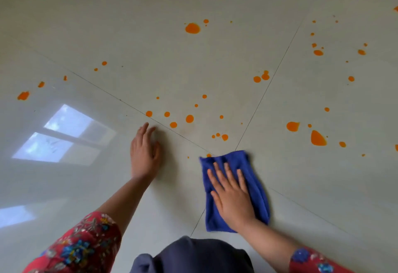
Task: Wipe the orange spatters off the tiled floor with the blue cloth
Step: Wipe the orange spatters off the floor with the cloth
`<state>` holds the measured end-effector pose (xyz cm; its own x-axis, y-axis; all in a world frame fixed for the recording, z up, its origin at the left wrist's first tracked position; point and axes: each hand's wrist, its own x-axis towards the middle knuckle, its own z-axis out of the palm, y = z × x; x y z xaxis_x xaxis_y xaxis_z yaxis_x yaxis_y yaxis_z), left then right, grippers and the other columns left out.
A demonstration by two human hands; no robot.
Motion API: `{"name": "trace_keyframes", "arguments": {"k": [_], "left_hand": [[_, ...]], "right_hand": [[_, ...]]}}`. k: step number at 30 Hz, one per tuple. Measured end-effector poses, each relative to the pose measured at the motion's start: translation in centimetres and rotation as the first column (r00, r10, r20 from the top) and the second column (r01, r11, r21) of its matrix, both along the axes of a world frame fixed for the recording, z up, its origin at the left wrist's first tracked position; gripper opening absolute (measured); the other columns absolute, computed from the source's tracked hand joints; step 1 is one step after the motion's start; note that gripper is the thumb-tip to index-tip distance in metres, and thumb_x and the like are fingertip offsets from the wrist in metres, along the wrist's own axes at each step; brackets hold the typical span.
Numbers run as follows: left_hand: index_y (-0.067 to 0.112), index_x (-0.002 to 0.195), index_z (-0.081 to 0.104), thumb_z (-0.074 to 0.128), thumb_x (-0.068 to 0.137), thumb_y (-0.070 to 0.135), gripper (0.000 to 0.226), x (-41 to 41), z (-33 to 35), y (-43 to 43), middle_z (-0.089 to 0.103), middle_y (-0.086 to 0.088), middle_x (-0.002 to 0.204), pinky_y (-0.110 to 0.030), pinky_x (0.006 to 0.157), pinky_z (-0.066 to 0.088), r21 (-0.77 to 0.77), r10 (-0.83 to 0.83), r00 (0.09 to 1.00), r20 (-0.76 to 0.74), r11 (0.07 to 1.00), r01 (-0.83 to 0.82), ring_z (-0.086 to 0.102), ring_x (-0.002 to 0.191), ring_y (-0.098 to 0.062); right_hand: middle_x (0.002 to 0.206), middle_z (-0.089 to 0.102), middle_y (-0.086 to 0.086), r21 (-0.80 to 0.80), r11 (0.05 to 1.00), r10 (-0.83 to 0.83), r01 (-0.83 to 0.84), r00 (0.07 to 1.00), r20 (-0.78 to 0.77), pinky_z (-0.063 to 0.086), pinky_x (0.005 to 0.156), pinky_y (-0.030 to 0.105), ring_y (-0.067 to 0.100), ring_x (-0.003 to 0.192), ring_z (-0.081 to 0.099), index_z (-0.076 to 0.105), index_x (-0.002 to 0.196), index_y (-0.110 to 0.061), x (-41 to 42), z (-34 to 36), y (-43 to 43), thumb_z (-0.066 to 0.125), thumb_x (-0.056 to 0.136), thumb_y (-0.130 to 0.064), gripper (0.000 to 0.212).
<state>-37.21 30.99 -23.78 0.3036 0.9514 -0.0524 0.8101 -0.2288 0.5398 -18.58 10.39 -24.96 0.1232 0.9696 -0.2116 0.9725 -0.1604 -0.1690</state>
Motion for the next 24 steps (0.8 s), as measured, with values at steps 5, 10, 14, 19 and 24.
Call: {"name": "trace_keyframes", "arguments": {"k": [5, 10, 14, 19, 24], "left_hand": [[0.021, 0.145, 0.034, 0.042, 0.092, 0.025, 0.054, 0.2, -1.3, 0.0, 0.024, 0.002, 0.159, -0.040, 0.119, 0.013, 0.040, -0.064, 0.997, -0.054, 0.997, 0.066, 0.017, 0.147, -0.019], [0.025, 0.150, 0.024, 0.037, 0.095, 0.027, 0.057, 0.7, -2.0, 0.4, 0.018, 0.008, 0.160, -0.038, 0.121, 0.009, 0.043, 0.028, 0.996, -0.081, 0.999, -0.025, 0.011, 0.148, -0.013], [0.025, 0.150, 0.025, 0.038, 0.097, 0.021, 0.055, 0.7, -2.2, 0.1, 0.020, 0.006, 0.160, -0.036, 0.121, 0.008, 0.052, 0.090, 0.994, -0.060, 0.995, -0.087, 0.012, 0.148, -0.012], [0.025, 0.150, 0.026, 0.032, 0.096, 0.024, 0.054, 0.7, -2.3, 0.0, 0.021, 0.007, 0.159, -0.034, 0.121, 0.008, 0.060, 0.097, 0.993, -0.067, 0.994, -0.093, 0.013, 0.148, -0.012], [0.026, 0.150, 0.026, 0.029, 0.096, 0.028, 0.054, 0.8, -2.2, 0.0, 0.020, 0.009, 0.159, -0.033, 0.121, 0.006, 0.053, 0.122, 0.991, -0.063, 0.992, -0.118, 0.011, 0.148, -0.010]], "right_hand": [[0.160, 0.024, 0.000, 0.068, 0.961, 0.265, -0.268, 0.963, 0.047, 0.019, 0.116, 0.041, 0.020, 0.146, 0.026, 0.030, 0.151, -0.020, 2.5, -1.4, 6.6, 0.030, 0.100, -0.037, 0.054], [0.159, 0.024, 0.003, 0.132, 0.976, -0.177, 0.172, 0.984, 0.022, 0.020, 0.117, 0.043, 0.022, 0.146, 0.026, 0.030, 0.152, -0.018, 2.6, -1.5, 3.5, 0.030, 0.099, -0.038, 0.056], [0.161, 0.020, 0.001, 0.152, 0.966, 0.210, -0.210, 0.978, 0.012, 0.017, 0.117, 0.042, 0.022, 0.148, 0.023, 0.026, 0.153, -0.020, -1.5, -1.5, 3.4, 0.031, 0.100, -0.039, 0.056], [0.158, 0.028, 0.000, 0.125, 0.969, 0.212, -0.215, 0.977, 0.035, 0.024, 0.114, 0.044, 0.021, 0.145, 0.028, 0.034, 0.150, -0.023, 2.0, -2.3, 13.1, 0.031, 0.098, -0.040, 0.055], [0.159, 0.027, 0.004, 0.212, 0.897, -0.403, 0.389, 0.915, 0.027, 0.020, 0.118, 0.044, 0.023, 0.146, 0.027, 0.032, 0.151, -0.019, 1.8, -1.8, 11.6, 0.028, 0.100, -0.040, 0.055]]}}
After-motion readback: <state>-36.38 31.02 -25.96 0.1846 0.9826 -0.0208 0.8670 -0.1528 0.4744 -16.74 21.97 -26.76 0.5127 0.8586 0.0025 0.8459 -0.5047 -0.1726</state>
